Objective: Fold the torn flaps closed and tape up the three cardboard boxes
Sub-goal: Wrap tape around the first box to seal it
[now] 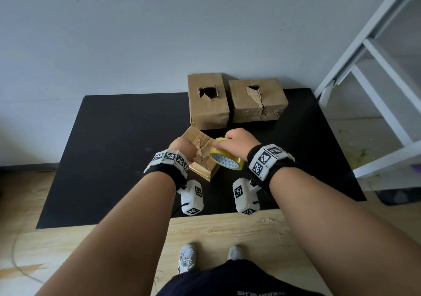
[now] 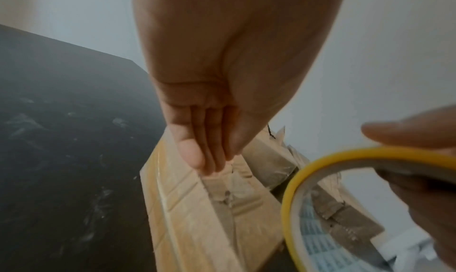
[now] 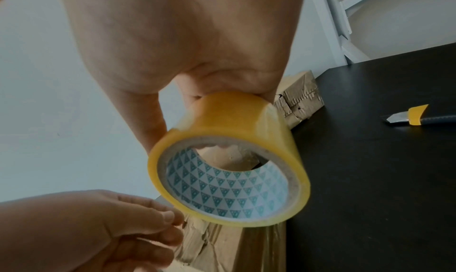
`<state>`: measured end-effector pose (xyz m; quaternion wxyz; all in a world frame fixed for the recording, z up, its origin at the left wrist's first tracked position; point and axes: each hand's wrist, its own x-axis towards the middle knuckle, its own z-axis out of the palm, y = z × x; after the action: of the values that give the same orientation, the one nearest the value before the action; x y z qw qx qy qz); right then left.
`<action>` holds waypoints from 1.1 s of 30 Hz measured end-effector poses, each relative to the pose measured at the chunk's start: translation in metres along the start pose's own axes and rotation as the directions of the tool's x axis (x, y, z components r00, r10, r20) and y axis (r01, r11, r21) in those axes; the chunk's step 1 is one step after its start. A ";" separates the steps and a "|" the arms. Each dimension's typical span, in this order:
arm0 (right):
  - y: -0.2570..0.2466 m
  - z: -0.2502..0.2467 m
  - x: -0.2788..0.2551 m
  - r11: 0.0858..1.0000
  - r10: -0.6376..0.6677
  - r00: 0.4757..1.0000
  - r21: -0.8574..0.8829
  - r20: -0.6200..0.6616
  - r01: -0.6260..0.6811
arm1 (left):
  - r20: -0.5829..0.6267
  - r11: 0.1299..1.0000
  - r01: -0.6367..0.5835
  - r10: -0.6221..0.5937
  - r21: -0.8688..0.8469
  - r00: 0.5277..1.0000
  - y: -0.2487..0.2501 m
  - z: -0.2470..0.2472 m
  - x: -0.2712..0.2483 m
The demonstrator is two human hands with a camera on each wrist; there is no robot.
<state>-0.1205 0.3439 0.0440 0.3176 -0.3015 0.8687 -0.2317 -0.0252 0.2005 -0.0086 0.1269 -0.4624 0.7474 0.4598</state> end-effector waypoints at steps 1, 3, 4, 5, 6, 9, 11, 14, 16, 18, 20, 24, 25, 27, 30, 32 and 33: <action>0.002 0.000 0.000 1.000 0.001 1.000 -0.004 -0.001 -0.001 | -0.083 0.994 -0.046 0.054 0.102 0.995 0.000 0.002 -0.001; 0.006 0.001 -0.001 1.000 0.010 1.000 -0.015 0.005 -0.010 | -0.156 0.961 -0.089 0.133 0.261 0.979 0.000 0.005 0.000; 0.008 0.001 -0.002 1.000 0.016 1.000 -0.017 0.013 -0.015 | -0.160 0.952 -0.104 0.155 0.289 0.975 0.000 0.007 0.002; 0.010 0.002 -0.002 1.000 0.020 1.000 -0.016 0.024 -0.020 | -0.158 0.942 -0.119 0.175 0.314 0.972 -0.001 0.010 0.004; 0.012 0.002 -0.003 1.000 0.024 0.999 -0.015 0.035 -0.024 | -0.153 0.933 -0.132 0.192 0.335 0.969 -0.001 0.013 0.005; 0.019 0.004 -0.004 0.999 0.038 0.998 -0.012 0.056 -0.037 | -0.129 0.898 -0.165 0.236 0.407 0.963 -0.003 0.023 0.010; 0.025 0.005 -0.004 0.999 0.045 0.998 -0.013 0.052 -0.044 | -0.130 0.885 -0.176 0.254 0.430 0.959 -0.004 0.028 0.013; 0.030 0.006 -0.004 0.998 0.057 0.997 -0.021 0.054 -0.056 | -0.161 0.870 -0.159 0.261 0.467 0.952 -0.005 0.034 0.014; 0.033 0.006 -0.003 0.998 0.063 0.996 -0.019 0.058 -0.062 | -0.187 0.869 -0.147 0.262 0.472 0.947 -0.006 0.036 0.015; 0.035 0.006 -0.003 0.998 0.069 0.996 -0.014 0.058 -0.068 | -0.190 0.871 -0.144 0.259 0.470 0.947 -0.004 0.038 0.015; 0.037 0.006 -0.002 0.997 0.071 0.996 -0.015 0.059 -0.070 | -0.189 0.877 -0.140 0.251 0.460 0.950 -0.003 0.039 0.014; 0.038 0.007 0.000 0.997 0.083 0.993 -0.013 0.078 -0.082 | -0.174 0.880 -0.155 0.257 0.449 0.951 0.001 0.039 0.014; 0.038 0.007 0.000 0.996 0.086 0.993 -0.010 0.080 -0.085 | -0.170 0.882 -0.156 0.255 0.445 0.952 0.002 0.039 0.013; 0.039 0.007 0.001 0.996 0.089 0.993 -0.012 0.081 -0.088 | -0.162 0.884 -0.145 0.239 0.444 0.957 0.005 0.037 0.010; 0.039 0.006 0.001 0.996 0.088 0.993 -0.029 0.074 -0.086 | -0.166 0.908 -0.143 0.223 0.394 0.961 0.006 0.033 0.007; 0.038 0.005 0.001 0.995 0.091 0.994 -0.037 0.060 -0.089 | -0.208 0.944 -0.137 0.205 0.302 0.956 0.007 0.025 0.007; 0.037 0.004 0.002 0.995 0.095 0.994 -0.031 0.050 -0.094 | -0.235 0.961 -0.135 0.193 0.241 0.953 0.008 0.021 0.006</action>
<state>-0.1327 0.3678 0.0183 0.3463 -0.2703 0.8766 -0.1963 -0.0397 0.2144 -0.0194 0.0415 -0.4367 0.8402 0.3187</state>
